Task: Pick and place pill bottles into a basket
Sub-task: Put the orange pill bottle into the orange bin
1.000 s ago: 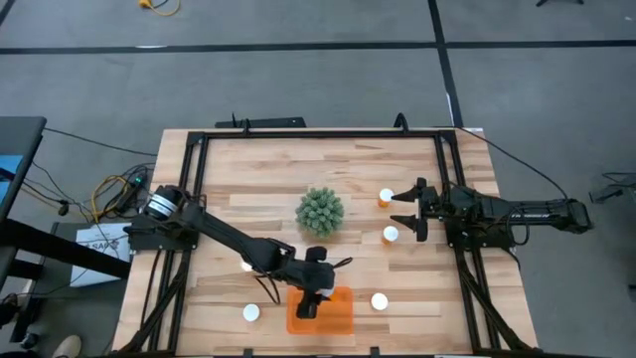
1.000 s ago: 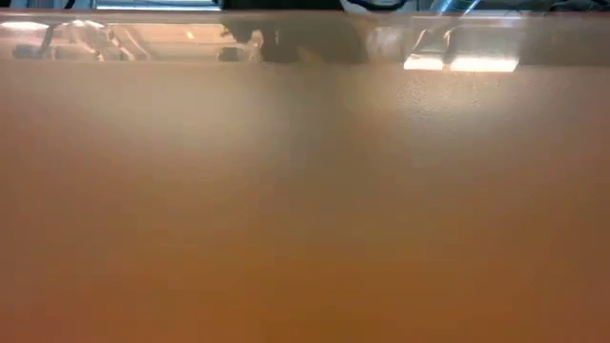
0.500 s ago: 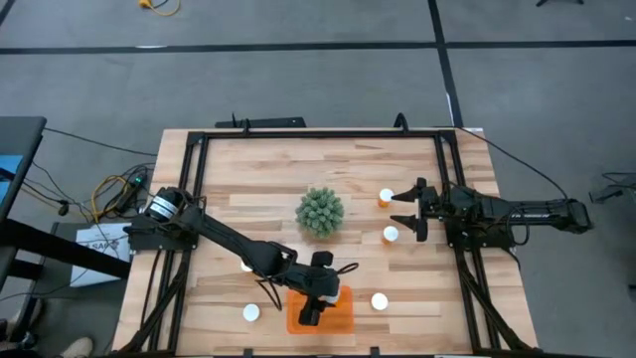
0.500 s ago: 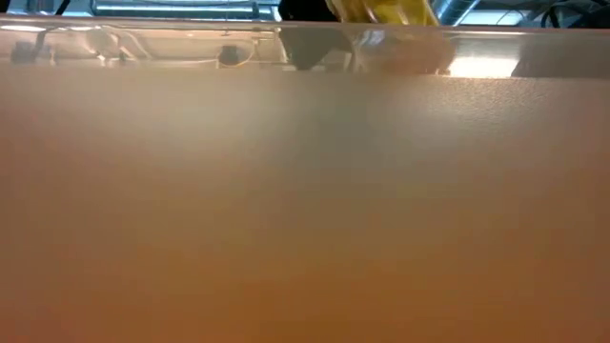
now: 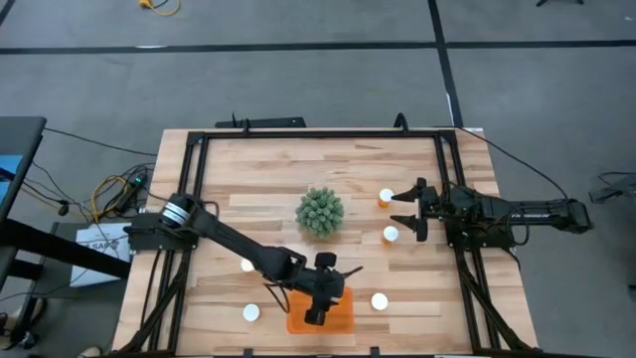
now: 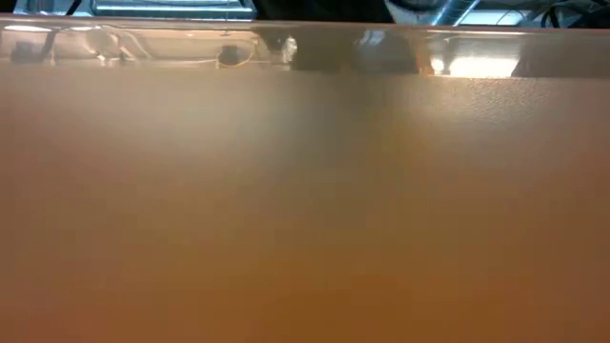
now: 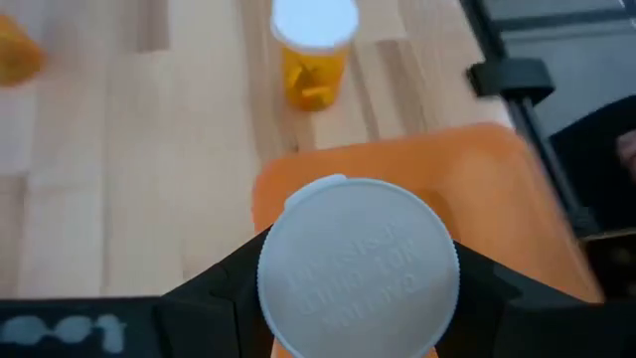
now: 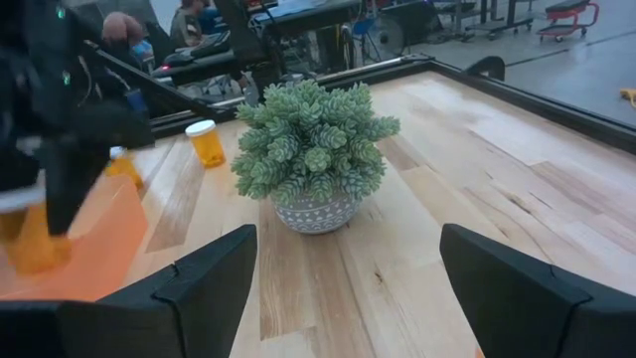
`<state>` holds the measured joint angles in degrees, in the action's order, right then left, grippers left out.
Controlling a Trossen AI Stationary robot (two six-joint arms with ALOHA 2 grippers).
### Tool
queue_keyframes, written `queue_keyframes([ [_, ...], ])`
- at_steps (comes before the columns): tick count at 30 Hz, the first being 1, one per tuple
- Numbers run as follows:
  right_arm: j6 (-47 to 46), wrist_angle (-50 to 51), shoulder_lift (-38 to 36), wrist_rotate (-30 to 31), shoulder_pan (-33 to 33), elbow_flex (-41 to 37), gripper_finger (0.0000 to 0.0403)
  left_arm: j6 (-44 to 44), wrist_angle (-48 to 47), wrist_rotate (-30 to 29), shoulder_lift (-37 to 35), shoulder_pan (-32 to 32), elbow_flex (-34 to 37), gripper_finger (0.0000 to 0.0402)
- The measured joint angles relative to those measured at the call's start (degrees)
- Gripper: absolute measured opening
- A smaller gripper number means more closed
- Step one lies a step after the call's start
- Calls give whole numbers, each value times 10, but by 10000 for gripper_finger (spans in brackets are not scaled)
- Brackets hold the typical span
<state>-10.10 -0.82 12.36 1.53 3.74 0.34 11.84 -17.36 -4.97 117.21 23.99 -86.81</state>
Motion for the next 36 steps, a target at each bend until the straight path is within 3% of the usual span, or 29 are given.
queue_keyframes([
  [8, 0, 0, 0, 0, 0, 0, 311, -18, -86, -19, 46, 0, -74, 191],
  [24, 0, 0, 0, 0, 0, 0, 311, -42, -102, -58, 47, -3, -78, 193],
  [30, 0, 0, 0, 0, 0, 0, 311, -42, -110, -43, 47, -5, -78, 193],
  [36, 0, 0, 0, 0, 0, 0, 311, -37, -118, -24, 47, -5, -78, 234],
])
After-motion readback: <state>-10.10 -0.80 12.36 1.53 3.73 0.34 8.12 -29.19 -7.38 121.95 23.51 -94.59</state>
